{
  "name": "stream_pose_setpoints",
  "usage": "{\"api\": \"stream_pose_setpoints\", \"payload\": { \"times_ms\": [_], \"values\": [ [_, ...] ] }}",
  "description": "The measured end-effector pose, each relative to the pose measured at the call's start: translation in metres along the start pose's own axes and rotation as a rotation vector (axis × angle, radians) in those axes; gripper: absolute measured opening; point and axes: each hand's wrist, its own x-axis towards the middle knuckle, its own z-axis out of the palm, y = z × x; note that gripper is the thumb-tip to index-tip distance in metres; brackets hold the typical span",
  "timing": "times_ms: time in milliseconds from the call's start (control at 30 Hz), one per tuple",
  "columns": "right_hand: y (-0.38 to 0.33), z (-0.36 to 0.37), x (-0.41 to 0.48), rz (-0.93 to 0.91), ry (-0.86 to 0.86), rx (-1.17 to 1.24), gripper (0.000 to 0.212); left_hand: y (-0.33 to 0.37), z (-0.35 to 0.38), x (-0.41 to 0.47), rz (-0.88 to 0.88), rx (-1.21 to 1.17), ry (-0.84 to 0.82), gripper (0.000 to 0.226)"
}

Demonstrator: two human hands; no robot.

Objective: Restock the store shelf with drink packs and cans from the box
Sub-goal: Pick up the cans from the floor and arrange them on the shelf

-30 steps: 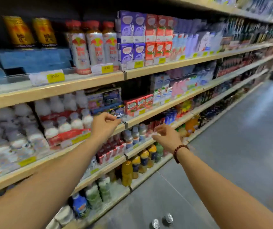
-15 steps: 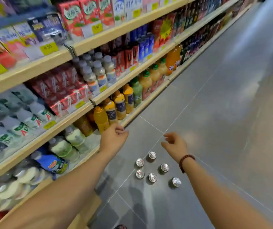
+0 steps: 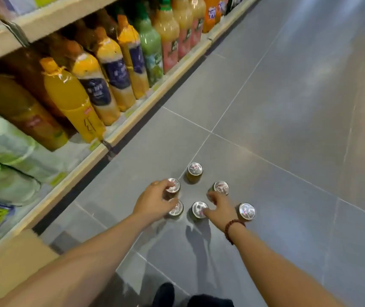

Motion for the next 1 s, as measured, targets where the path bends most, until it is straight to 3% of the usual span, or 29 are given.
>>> {"api": "stream_pose_setpoints", "payload": {
  "times_ms": [267,400,600,733,833,1000],
  "values": [
    [0.058,0.059,0.073,-0.083,-0.068,-0.322,0.075,-0.073,0.083,0.040,0.068,0.182,-0.161,0.071],
    [0.066,0.078,0.086,-0.141,-0.070,-0.396,0.076,-0.089,0.106,0.056,0.081,0.190,-0.194,0.082],
    [0.060,0.076,0.089,-0.161,-0.092,-0.405,0.068,-0.091,0.119,0.064,0.089,0.204,-0.120,0.059],
    [0.036,0.057,0.086,-0.164,-0.080,-0.360,0.075,-0.074,0.100,0.060,0.114,0.196,-0.114,0.051],
    [0.002,0.034,0.068,-0.174,-0.079,-0.353,0.073,-0.049,0.066,0.045,0.109,0.187,-0.123,0.057],
    [-0.081,-0.027,0.002,-0.197,-0.089,-0.298,0.053,0.013,-0.041,-0.006,0.114,0.177,-0.090,0.056]
  ]
}}
